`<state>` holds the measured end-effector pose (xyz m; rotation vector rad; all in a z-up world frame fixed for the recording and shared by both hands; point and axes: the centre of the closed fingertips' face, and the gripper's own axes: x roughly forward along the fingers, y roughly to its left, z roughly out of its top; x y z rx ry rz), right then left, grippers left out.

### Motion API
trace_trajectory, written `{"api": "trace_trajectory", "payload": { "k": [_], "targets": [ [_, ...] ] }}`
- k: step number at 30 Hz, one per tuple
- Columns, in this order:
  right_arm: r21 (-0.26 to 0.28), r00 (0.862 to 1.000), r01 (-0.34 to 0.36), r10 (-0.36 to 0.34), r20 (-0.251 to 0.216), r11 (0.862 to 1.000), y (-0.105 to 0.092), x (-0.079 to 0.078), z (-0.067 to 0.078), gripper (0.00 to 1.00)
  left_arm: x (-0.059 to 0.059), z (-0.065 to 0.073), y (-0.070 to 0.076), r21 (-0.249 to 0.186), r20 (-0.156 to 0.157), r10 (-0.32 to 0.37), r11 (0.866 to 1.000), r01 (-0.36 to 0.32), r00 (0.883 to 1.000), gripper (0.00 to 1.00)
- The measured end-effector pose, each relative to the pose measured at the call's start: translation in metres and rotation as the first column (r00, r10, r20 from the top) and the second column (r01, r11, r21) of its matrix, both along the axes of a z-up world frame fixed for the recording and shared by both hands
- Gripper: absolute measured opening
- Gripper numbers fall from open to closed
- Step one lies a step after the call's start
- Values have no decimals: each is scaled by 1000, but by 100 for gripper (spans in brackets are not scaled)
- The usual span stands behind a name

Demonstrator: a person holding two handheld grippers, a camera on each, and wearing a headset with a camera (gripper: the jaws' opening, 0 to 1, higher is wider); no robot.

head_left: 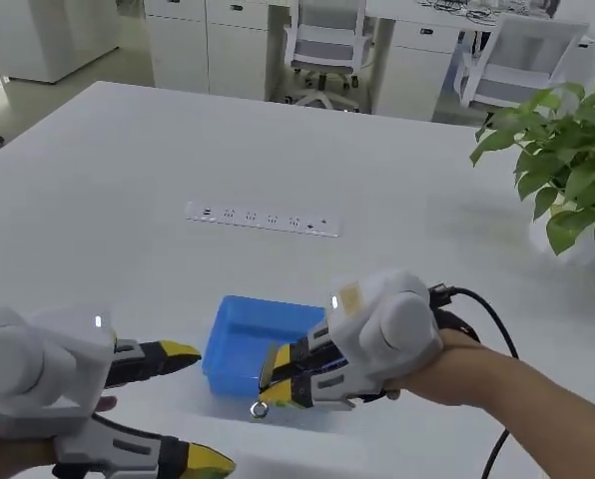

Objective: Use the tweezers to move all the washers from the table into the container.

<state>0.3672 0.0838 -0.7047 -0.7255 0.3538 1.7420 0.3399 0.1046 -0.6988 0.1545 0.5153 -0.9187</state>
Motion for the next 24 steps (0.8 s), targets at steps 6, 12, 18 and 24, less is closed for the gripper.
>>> {"api": "trace_trajectory", "payload": {
  "k": [6,12,18,24],
  "targets": [
    [23,1000,29,-29,9,999,2,14,9,9,-1,0,-1,6,-8,9,1000,-9,1000,90],
    [40,998,54,-55,24,998,7,28,12,9,0,3,-2,4,5,19,1000,-19,1000,97],
    [51,996,74,-77,42,996,13,42,9,9,0,5,-5,4,8,18,1000,-18,1000,99],
    [54,995,78,-81,63,995,21,50,3,9,3,7,-3,-2,13,22,1000,-22,1000,99]
  ]
}}
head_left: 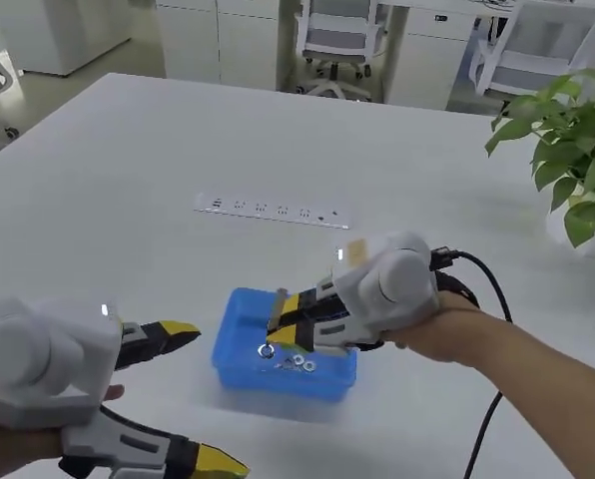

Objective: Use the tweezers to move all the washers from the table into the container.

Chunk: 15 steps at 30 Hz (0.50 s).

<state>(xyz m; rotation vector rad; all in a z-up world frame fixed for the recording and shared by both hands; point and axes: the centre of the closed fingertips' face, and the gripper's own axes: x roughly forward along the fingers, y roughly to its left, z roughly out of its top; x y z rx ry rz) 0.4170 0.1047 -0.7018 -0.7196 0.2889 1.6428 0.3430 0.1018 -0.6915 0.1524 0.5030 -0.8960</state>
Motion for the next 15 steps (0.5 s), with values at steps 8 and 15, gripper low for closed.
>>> {"api": "trace_trajectory", "payload": {
  "k": [8,15],
  "targets": [
    [-3,1000,9,-9,-1,1000,9,9,-14,9,9,2,4,5,7,7,1000,-7,1000,99],
    [-20,1000,21,-21,-12,1000,14,14,-32,9,17,3,7,11,13,5,1000,-6,1000,99]
  ]
}}
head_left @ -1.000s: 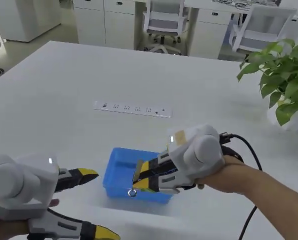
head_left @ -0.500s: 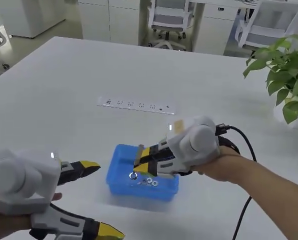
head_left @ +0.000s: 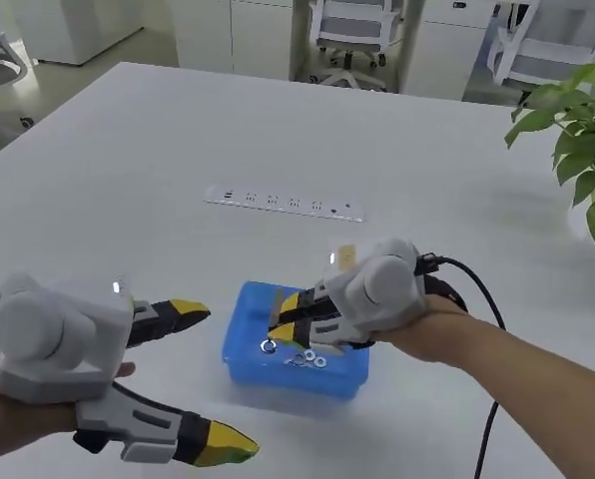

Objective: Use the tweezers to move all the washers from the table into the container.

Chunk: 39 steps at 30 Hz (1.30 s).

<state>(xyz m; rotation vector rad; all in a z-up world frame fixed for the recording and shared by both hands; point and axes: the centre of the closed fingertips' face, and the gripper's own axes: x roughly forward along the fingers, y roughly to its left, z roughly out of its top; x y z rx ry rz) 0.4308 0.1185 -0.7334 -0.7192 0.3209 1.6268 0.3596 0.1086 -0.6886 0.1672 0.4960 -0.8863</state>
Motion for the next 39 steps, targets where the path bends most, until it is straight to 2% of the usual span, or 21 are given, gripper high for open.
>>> {"api": "trace_trajectory", "payload": {
  "k": [9,12,15,21,26,31,33,36,39],
  "targets": [
    [-15,1000,15,-15,-11,1000,3,6,-15,9,14,-2,2,15,2,-13,1000,13,1000,98],
    [-19,1000,16,-16,-15,1000,4,7,-18,9,20,-1,4,31,19,-27,999,26,999,94],
    [-23,1000,10,-11,-17,1000,5,8,-21,9,27,-1,6,37,22,-26,999,25,999,93],
    [-29,1000,0,-1,-26,1000,7,6,-26,9,38,1,8,54,36,-40,998,38,999,81],
    [-37,1000,-7,6,-31,999,7,4,-30,9,46,2,5,74,51,-70,995,66,996,66],
    [-52,1000,-19,18,-25,998,6,3,-33,9,53,1,1,116,76,-114,988,105,991,43],
    [-53,999,-21,20,-26,998,5,2,-34,9,56,0,0,120,71,-121,986,112,990,35],
    [-55,999,-27,26,-26,998,5,2,-34,9,61,0,-1,131,80,-137,983,126,987,27],
    [-57,999,-32,31,-24,998,5,2,-34,9,65,-2,-3,148,78,-153,979,140,985,26]
  ]
}}
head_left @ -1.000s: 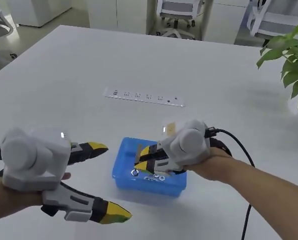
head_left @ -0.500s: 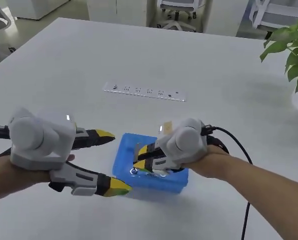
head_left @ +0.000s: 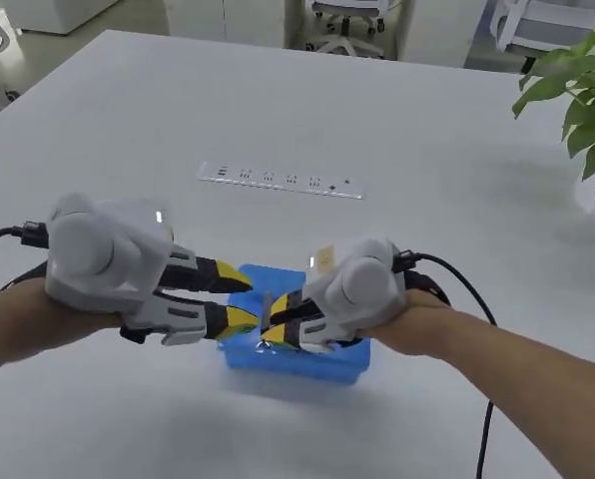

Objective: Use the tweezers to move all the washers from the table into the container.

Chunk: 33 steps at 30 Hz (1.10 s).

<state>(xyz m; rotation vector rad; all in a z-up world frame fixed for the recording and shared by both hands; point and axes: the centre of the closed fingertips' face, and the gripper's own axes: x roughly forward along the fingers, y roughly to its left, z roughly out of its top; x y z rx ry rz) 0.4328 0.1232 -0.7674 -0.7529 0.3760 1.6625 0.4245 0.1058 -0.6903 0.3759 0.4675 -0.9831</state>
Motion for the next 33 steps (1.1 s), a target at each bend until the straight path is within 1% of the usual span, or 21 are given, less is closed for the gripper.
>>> {"api": "trace_trajectory", "payload": {
  "k": [5,7,10,12,16,17,23,28,33],
  "targets": [
    [-4,1000,-13,13,5,1000,0,0,-1,10,6,-2,-5,14,11,-33,999,33,999,18],
    [-5,1000,-17,17,10,1000,0,0,-1,10,6,-3,-8,14,8,-47,999,47,999,16],
    [-7,1000,-21,21,12,1000,1,-1,-1,10,7,-5,-9,27,11,-61,998,60,998,14],
    [-8,1000,-26,26,16,1000,0,-1,-1,10,7,-6,-11,20,7,-68,997,68,998,12],
    [-8,999,-29,29,16,1000,0,-1,-1,10,6,-7,-12,22,4,-81,997,81,997,8],
    [-7,999,-30,30,16,1000,0,-1,-1,10,6,-8,-12,22,1,-86,996,86,996,7],
    [-8,999,-33,33,19,999,1,0,-1,11,9,-8,-10,25,9,-95,995,95,995,7],
    [-14,999,-38,38,23,999,1,-1,-1,12,7,-8,-12,27,7,-113,993,113,994,6],
    [-22,999,-38,39,31,999,-1,-2,-2,12,7,-8,-12,33,8,-116,993,116,993,6]
  ]
}}
